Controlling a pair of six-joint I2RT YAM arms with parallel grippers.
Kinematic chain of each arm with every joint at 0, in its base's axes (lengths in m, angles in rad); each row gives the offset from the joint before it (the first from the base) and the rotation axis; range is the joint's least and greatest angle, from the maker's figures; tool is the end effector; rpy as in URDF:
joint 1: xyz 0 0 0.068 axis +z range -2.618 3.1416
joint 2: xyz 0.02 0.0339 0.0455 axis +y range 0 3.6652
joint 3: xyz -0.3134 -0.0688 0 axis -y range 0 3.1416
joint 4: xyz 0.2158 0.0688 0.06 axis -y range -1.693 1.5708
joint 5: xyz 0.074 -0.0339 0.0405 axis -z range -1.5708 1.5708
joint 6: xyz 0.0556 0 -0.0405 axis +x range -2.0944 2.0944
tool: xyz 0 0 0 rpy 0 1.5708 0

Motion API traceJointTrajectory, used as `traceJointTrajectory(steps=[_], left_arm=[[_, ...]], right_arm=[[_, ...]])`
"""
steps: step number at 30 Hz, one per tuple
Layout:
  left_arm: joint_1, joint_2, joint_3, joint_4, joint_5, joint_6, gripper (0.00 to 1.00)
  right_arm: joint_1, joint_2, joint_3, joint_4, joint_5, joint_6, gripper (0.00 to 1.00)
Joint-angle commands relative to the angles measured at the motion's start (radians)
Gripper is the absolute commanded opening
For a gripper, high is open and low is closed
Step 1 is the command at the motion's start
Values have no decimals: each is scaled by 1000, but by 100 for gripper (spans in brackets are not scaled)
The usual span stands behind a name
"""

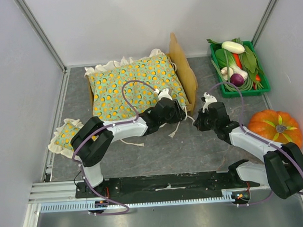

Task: Set up the pet bed

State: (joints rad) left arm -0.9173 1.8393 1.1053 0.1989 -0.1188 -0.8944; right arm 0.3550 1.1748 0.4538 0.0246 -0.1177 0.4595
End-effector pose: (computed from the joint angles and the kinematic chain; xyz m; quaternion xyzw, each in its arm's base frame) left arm 0.2574 -0.3253 0.2498 -0.0195 0.8676 -0.3570 0.3455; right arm 0.1852 0.0756 0.2224 0.0224 0.9044 0.2163 0.3670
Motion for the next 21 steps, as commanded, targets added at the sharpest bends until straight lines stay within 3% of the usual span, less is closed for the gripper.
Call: traceJointTrajectory(steps=[1,13,21], left_arm=[[-32,-89,-12,-45,-68,136,49],[-166,-91,-71,-193,-340,357,53],[-167,-22,-84,-244,-345,403,56]], right_arm=[[-5,14,55,15,15,-13,0],[-5,25,68,38,-22,1,0],[-4,14,69,38,-37,7,0]])
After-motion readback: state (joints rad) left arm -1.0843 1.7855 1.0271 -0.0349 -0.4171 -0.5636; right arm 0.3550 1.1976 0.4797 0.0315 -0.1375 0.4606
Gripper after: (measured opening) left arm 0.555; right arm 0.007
